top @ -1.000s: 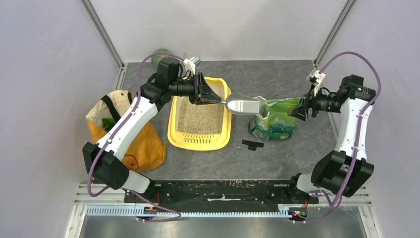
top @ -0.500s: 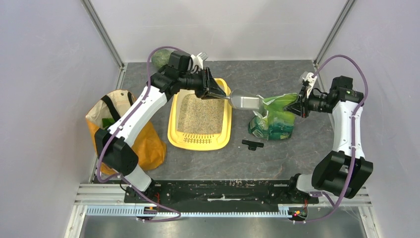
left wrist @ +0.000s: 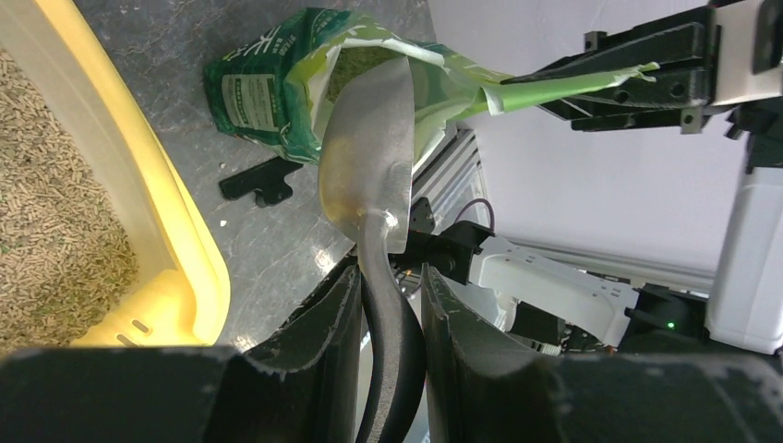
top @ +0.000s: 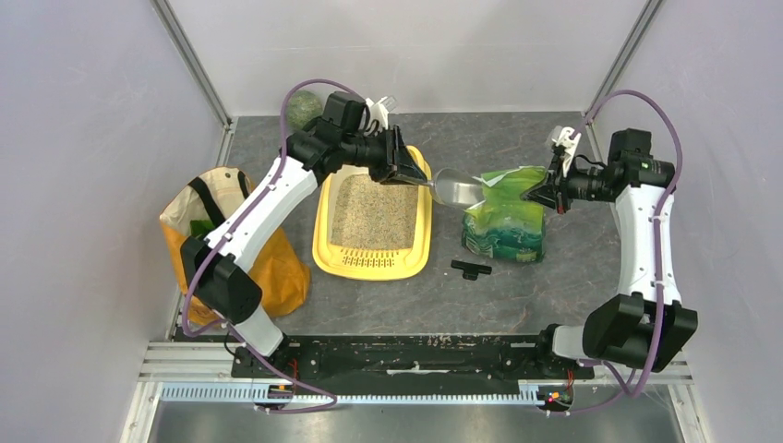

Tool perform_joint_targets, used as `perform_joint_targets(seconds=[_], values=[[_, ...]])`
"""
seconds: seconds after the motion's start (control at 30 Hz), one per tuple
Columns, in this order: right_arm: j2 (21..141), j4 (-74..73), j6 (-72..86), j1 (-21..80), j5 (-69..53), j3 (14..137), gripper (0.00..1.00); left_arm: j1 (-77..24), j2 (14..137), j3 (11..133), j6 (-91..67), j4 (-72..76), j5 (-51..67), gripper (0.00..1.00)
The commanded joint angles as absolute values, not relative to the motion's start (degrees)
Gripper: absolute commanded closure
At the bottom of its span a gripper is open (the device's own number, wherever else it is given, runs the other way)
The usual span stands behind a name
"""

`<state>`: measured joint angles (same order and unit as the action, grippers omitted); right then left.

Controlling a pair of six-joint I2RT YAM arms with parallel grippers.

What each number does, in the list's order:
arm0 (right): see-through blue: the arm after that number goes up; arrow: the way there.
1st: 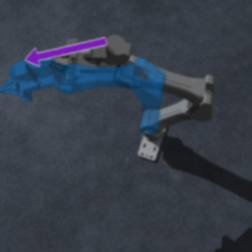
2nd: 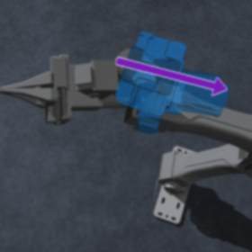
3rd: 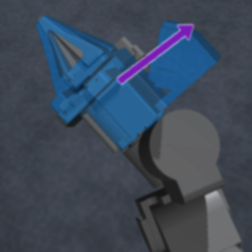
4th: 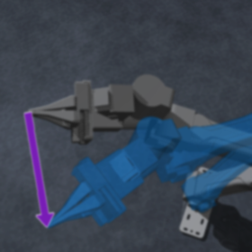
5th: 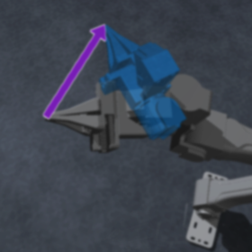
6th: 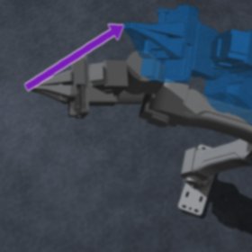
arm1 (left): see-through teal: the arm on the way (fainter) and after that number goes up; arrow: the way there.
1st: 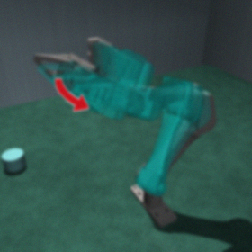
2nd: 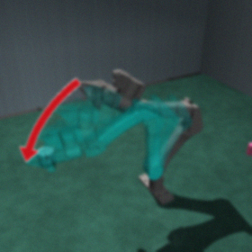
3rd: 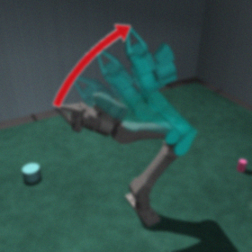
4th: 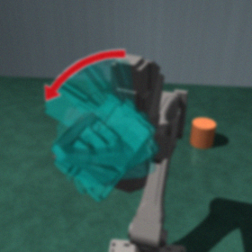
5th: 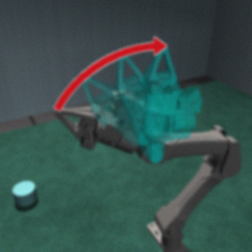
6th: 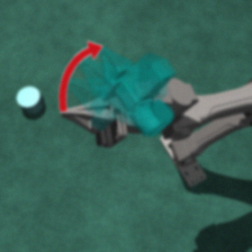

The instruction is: Fill the litter box with clean litter

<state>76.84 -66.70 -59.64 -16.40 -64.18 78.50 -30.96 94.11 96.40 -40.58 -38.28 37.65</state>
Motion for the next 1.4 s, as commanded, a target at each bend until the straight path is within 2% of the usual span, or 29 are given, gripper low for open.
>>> perform_joint_targets(seconds=[0.0,0.4,0.93,1.37], values=[[75.6,-73.13,-65.2,-14.34,-69.14,87.22,1.0,-32.62,95.55,100.97,-35.79,-40.22,36.82,0.98],[79.56,-83.62,-75.52,-10.54,-66.48,94.91,1.0,-38.22,102.59,108.14,-31.79,-43.81,31.39,0.98],[82.88,-82.14,-73.93,-4.38,-64.35,98.99,1.0,-43.03,114.85,116.0,-31.23,-49.66,19.32,0.98],[84.85,-76.01,-69.05,-1.56,-64.15,97.71,1.0,-45.35,121.67,113.96,-36.88,-44.03,24.76,0.98]])
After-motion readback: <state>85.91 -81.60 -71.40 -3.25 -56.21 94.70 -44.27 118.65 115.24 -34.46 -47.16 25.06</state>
